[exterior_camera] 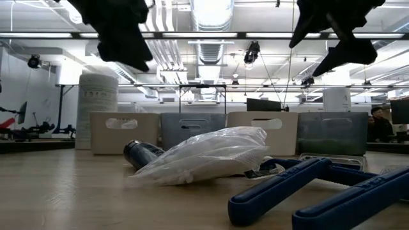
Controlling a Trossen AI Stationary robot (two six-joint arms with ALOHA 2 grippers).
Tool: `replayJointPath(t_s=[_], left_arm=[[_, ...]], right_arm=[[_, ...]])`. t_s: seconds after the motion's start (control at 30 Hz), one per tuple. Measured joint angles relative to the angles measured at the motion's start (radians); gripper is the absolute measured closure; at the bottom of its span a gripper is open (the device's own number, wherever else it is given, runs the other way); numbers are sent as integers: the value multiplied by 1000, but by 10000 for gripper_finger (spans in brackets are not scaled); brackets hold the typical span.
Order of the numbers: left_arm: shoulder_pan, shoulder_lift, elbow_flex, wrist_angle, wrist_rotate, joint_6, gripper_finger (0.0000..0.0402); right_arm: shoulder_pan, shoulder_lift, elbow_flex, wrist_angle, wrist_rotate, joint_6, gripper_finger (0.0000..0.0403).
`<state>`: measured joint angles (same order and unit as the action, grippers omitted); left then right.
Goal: Pick & Place Travel size toiletries
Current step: Put the cotton pack in the left white bin
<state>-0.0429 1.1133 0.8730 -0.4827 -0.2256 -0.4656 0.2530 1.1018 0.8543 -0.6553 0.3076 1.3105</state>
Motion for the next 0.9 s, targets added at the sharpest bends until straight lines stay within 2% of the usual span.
replayJointPath(t_s=[0.13,0.3,0.53,0.77,0.83,0.9], left_arm=[[-107,7,9,3,-36,-3,179],[-237,39,5,51,-26,-28,180],[-385,187,5,272,-24,-128,180],[-414,414,9,525,-72,-230,180],[-412,474,10,606,-58,-256,180],[-413,521,28,643,-2,-252,180]], right_arm=[[32,107,0,108,-63,7,39],[82,267,1,256,-146,27,39],[157,449,1,438,-185,76,39],[189,563,3,647,-208,99,39],[188,582,5,671,-207,120,39],[188,597,15,667,-204,122,39]])
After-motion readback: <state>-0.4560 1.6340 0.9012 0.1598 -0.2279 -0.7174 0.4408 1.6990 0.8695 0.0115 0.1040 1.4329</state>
